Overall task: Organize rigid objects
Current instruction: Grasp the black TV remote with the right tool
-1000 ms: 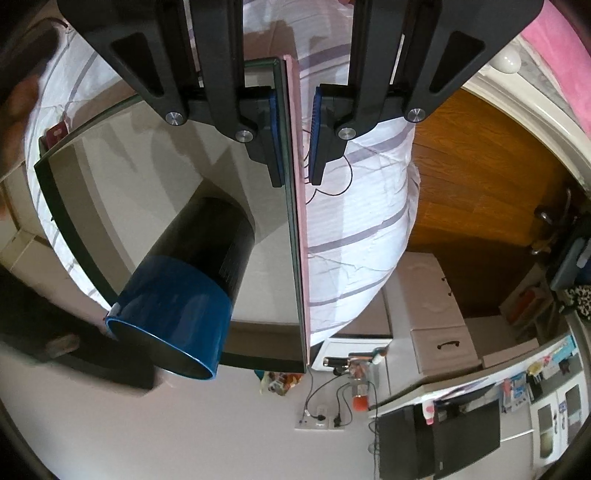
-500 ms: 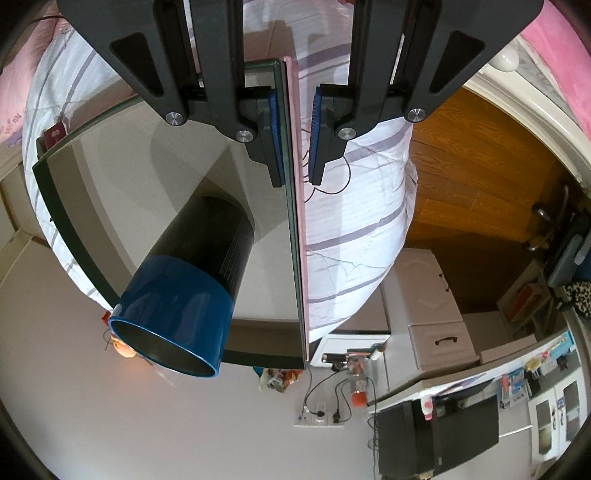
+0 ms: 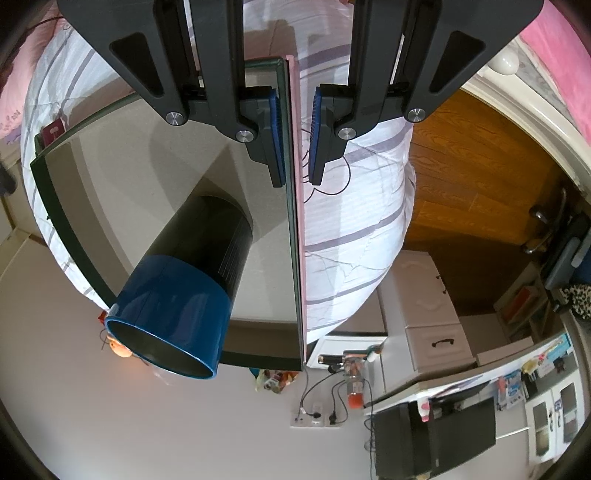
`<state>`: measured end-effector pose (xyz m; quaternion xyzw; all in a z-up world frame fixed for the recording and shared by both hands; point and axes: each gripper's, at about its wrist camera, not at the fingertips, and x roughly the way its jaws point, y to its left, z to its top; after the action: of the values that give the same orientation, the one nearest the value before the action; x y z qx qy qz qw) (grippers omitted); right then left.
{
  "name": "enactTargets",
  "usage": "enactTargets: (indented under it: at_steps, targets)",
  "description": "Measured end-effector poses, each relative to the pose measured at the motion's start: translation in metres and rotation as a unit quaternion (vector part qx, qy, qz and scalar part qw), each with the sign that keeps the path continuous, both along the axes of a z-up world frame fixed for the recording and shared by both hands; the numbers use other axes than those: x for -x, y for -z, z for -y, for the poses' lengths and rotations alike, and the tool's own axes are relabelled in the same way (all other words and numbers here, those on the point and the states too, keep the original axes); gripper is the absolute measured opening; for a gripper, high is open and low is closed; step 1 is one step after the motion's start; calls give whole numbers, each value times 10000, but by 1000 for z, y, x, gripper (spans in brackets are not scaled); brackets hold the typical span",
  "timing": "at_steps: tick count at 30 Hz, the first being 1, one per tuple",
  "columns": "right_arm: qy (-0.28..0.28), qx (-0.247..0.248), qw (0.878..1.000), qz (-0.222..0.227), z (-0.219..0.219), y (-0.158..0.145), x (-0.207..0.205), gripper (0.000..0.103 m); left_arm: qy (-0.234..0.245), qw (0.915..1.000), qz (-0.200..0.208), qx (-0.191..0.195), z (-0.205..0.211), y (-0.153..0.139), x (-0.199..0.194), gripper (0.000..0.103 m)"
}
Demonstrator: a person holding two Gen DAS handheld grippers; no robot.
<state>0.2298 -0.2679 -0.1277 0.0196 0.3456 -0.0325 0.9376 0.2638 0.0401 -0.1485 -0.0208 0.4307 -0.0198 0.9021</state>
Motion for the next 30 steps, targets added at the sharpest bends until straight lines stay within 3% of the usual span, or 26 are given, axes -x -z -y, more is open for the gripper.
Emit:
enactTargets:
  at_steps: [12,18,30]
  targets:
    - [-68,-87,9981,-602,4,50,-6,82,-9,10000,-10,-35,2,1,1,13]
    - [292,242,9976,-583,14,51,-5,82,-14,10000,-17,-62,3,1,0,13]
    - [77,437,9963,-737,11,56,-33,82,-2,10000,-32,-55,4,1,-1,12]
